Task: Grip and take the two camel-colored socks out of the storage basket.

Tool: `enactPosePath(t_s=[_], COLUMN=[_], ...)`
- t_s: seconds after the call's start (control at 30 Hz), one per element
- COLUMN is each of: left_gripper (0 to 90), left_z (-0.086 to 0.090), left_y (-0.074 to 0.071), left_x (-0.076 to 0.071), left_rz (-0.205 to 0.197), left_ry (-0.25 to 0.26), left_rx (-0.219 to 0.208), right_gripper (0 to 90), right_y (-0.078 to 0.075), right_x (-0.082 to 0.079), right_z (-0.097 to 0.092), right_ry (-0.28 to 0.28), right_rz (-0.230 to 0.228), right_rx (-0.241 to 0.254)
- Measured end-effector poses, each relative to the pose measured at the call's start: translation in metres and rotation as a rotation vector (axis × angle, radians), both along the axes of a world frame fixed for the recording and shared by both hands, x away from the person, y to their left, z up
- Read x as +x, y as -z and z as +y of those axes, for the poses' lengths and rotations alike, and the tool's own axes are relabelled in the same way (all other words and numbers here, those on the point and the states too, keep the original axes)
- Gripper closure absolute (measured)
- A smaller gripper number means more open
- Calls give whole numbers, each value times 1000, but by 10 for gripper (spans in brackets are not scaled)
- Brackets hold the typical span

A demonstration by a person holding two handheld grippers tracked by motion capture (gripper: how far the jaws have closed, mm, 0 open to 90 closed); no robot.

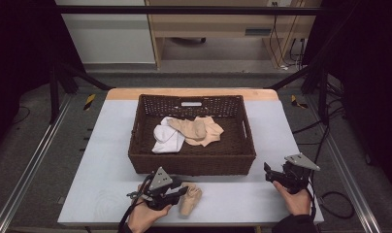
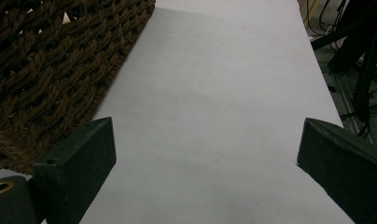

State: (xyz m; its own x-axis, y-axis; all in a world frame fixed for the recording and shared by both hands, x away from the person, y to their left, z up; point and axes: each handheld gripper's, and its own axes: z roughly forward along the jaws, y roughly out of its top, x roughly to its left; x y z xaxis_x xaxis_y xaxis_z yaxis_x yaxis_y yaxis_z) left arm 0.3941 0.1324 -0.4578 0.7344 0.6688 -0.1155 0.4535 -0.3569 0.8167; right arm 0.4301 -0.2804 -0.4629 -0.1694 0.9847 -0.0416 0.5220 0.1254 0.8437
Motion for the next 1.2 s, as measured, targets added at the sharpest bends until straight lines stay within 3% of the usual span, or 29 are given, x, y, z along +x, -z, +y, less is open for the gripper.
enactPosePath(t_s=[0.2, 0.47, 0.7, 0.97, 1.2], left_gripper=[544, 531, 517, 504, 482], left_z=[7, 15, 24, 27, 23], left_y=[-14, -26, -54, -90, -114], left_x=[-3, -2, 2, 16, 44], left_rz=[-37, -62, -134, -195, -223], left_ry=[-31, -65, -99, -124, -159], left_rx=[-32, -63, -106, -127, -117], right_gripper=[48, 49, 48, 46, 47], right_y=[-1, -1, -2, -2, -3], right_x=[0, -1, -1, -1, -1], right_z=[0, -1, -1, -2, -3], right_ry=[0, -1, 2, 4, 8], right_rz=[-4, -10, -19, -19, -24], right_rx=[3, 3, 6, 11, 16])
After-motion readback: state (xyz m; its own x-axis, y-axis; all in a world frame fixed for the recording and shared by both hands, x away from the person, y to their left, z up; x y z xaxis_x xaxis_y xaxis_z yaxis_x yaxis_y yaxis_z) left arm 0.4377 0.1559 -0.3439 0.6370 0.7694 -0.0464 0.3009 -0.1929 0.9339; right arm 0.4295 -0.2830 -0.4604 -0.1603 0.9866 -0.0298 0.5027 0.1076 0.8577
